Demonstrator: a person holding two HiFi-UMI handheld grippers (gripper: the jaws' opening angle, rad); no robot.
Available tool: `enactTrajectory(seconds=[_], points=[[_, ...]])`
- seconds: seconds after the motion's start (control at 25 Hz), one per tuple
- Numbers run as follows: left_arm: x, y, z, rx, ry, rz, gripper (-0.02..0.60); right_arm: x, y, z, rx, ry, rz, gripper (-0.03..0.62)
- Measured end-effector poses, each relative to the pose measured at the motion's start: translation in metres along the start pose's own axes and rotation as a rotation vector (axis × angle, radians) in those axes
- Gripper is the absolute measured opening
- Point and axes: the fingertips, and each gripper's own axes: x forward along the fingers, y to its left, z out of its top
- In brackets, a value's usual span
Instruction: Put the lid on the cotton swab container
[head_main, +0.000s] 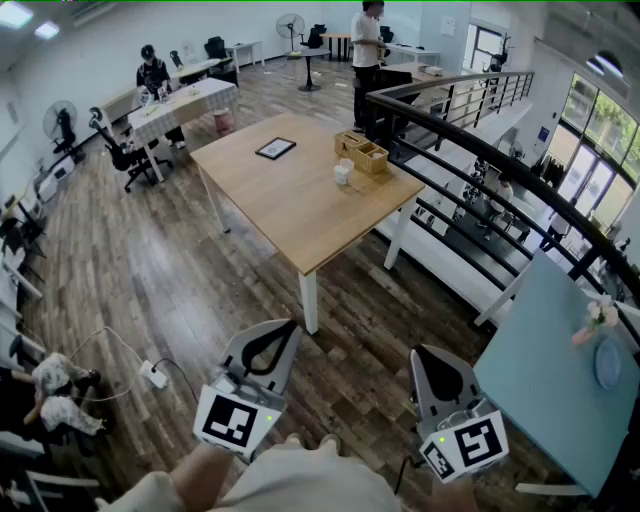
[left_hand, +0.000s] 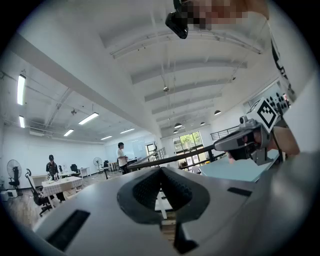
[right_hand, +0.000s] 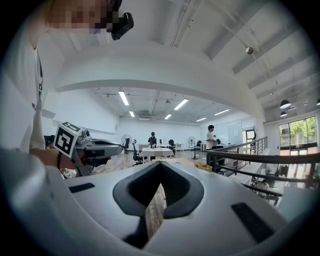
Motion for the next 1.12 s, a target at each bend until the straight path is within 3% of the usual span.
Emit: enactTrajectory(seconds=[0.64,1.12], points=[[0.003,0.002,-0.009,0.010,0.040,-0.027,0.022,0.009,0.001,-0.004,0.045,0.008,0.000,0.026],[0.041,0.015,-0.020,0.019,0.024,-0.040,0.023,0.034,-0.023,-0.026,0.065,0.031,-0.014,0.026]])
